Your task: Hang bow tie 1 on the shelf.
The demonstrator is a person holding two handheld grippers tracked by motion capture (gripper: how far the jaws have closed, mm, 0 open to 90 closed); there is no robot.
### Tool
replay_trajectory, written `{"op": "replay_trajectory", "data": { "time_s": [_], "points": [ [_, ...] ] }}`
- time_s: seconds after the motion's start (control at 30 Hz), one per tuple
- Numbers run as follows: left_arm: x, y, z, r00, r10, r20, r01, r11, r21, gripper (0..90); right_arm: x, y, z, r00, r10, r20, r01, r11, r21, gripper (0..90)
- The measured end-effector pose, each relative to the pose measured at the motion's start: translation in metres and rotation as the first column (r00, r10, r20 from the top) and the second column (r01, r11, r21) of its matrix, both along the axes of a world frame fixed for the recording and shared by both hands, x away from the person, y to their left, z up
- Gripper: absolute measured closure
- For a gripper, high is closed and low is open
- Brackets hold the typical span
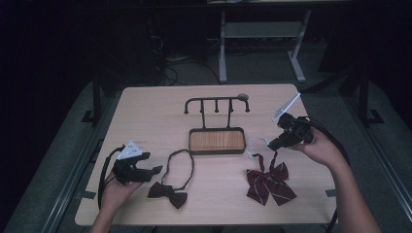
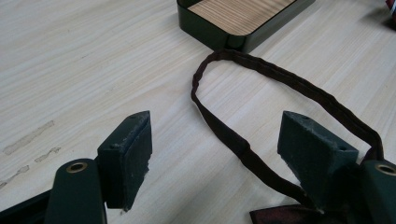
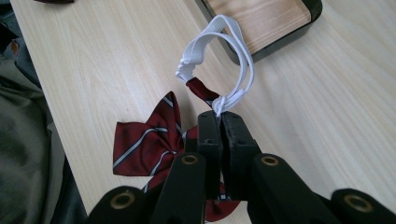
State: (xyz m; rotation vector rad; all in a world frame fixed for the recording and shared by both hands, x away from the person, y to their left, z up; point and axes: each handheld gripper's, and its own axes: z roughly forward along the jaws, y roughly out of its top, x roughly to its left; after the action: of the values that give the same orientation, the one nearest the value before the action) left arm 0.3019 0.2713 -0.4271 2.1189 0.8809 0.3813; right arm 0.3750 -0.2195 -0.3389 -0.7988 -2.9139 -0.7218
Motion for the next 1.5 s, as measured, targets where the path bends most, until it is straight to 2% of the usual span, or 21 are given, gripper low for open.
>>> {"op": "replay_trajectory", "data": {
  "time_s": [0.17,0.43,0.87,0.97,1.07,1.5],
  "points": [
    [0.0,0.0,0.0,1.0,0.0,-0.001,0.0,1.0,-0.003,26.3,0.001,0.002,0.006,1.0,0.007,0.004,-0.007,1.0,-0.007,86.5],
    [-0.001,0.001,0.001,1.0,0.004,0.001,-0.004,0.9999,-0.011,26.4,0.001,0.007,0.018,0.9989,0.027,0.038,-0.027,1.0,-0.001,86.8],
    [-0.001,0.001,0.0,1.0,0.006,0.003,-0.006,0.9999,-0.016,26.3,0.005,0.016,0.035,0.9976,0.049,0.048,-0.049,0.999,-0.006,86.8],
    [0.0,0.002,0.001,1.0,-0.001,0.004,0.001,1.0,-0.001,26.4,0.005,0.018,0.038,0.997,0.056,0.054,-0.056,0.998,-0.008,86.7],
    [0.0,0.002,0.001,0.9999,0.008,0.007,-0.008,0.9998,-0.016,26.3,0.006,0.022,0.044,0.9961,0.069,0.056,-0.068,0.997,-0.019,86.7],
    [0.0,0.003,0.001,0.9999,0.012,0.006,-0.012,0.9998,-0.018,26.3,0.015,0.03,0.062,0.9942,0.08,0.073,-0.078,0.997,-0.022,86.8]
  ]
}}
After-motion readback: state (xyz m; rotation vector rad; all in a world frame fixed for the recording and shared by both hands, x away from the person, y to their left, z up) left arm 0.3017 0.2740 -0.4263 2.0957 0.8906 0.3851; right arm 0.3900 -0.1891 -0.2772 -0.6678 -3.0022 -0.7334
